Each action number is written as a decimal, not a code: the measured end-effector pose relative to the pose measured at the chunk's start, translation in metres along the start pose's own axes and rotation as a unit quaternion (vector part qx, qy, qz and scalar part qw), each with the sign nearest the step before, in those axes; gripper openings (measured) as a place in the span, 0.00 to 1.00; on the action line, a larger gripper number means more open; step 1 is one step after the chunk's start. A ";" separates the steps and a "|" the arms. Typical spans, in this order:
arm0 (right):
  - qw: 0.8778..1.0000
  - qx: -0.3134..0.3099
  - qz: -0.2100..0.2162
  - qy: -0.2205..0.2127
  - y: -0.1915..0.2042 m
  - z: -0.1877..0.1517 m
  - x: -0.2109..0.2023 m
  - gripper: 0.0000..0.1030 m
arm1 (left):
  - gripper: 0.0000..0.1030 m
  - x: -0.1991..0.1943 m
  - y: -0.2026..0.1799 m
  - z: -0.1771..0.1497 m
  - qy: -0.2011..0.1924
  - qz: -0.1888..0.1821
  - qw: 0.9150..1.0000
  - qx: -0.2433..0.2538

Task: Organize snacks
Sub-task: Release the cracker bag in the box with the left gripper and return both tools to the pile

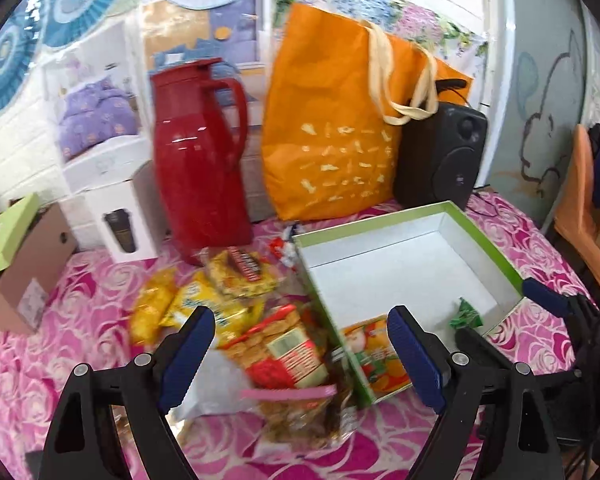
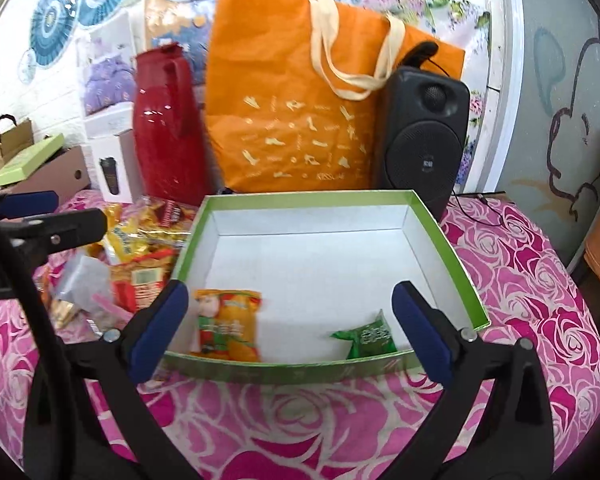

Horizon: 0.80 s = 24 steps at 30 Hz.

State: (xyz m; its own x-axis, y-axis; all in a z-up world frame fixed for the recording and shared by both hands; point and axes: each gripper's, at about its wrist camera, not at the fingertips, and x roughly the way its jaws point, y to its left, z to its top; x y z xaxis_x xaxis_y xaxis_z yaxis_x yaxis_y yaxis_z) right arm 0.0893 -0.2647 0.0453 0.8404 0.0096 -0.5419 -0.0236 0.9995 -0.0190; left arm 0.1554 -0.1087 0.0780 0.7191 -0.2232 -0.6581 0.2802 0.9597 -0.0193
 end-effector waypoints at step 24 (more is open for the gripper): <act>0.989 0.006 0.078 0.129 0.136 -0.066 0.033 0.93 | 0.87 -0.051 0.175 -0.141 0.039 0.060 0.991 -0.109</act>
State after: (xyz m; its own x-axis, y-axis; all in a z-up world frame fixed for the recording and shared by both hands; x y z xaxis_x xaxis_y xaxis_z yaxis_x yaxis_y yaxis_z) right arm 0.0784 -0.1307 -0.0308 0.6607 0.1568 -0.7341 -0.1337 0.9869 0.0904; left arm 0.0778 0.0946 0.0019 0.6849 -0.1002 -0.7217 0.0453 0.9944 -0.0951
